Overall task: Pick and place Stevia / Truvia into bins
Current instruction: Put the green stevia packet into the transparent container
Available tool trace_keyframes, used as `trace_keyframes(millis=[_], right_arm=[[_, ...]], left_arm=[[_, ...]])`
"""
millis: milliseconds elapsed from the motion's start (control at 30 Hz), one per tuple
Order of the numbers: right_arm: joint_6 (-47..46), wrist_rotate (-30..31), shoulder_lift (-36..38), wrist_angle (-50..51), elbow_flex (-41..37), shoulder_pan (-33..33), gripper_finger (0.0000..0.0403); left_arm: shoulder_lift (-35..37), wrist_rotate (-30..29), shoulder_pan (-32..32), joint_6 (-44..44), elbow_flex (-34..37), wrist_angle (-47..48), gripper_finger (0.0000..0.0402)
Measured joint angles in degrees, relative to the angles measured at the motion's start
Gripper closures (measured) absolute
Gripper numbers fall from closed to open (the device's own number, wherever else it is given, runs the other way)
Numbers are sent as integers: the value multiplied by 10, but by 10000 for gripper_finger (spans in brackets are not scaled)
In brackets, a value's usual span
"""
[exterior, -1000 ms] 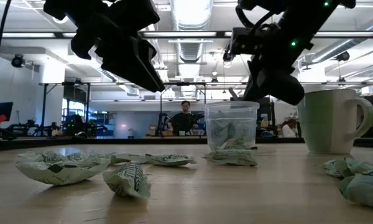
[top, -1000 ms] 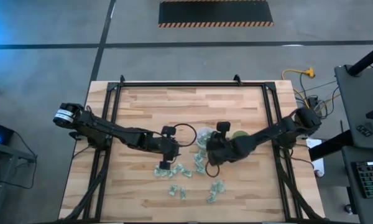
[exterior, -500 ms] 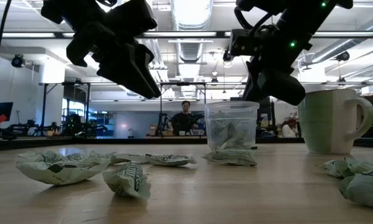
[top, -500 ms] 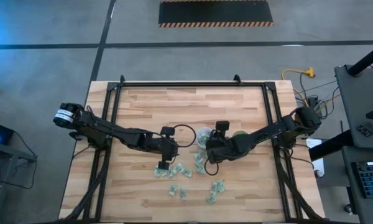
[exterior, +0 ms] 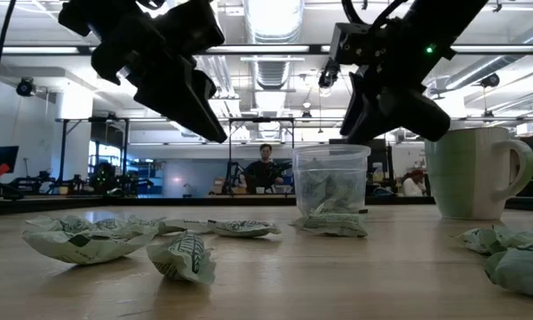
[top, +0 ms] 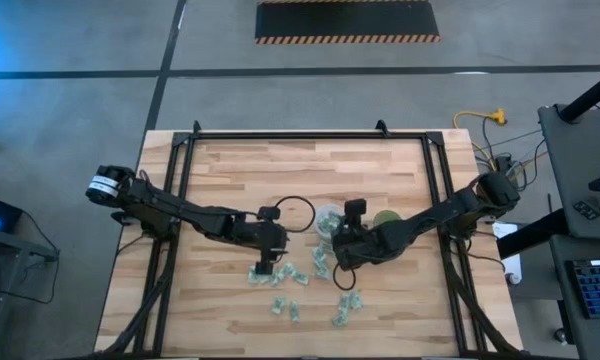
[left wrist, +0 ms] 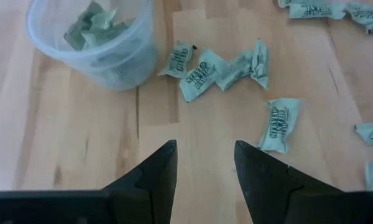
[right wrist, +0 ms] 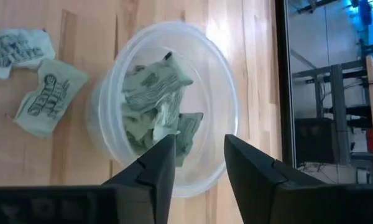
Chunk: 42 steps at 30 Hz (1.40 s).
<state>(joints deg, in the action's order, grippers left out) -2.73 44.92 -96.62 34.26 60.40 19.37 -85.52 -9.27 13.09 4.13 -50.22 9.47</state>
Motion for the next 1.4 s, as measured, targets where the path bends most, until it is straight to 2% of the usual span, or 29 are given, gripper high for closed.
trace_keyframes(millis=[200,400,767,1133,1267,1400], right_arm=[[-6,0,10,-1,-3,4,277],[-7,0,10,0,-3,35,280],[3,0,21,-2,-3,108,286],[-4,0,34,-3,-4,115,303],[-5,0,35,-3,-5,115,309],[-6,1,35,-3,-6,115,314]], left_arm=[[-5,5,9,24,1,-7,257],[-18,63,33,50,1,-15,257],[-83,66,74,92,0,-59,257],[-150,63,74,92,-4,-64,259],[-149,60,74,91,-2,-58,269],[-146,58,74,90,-3,-43,296]])
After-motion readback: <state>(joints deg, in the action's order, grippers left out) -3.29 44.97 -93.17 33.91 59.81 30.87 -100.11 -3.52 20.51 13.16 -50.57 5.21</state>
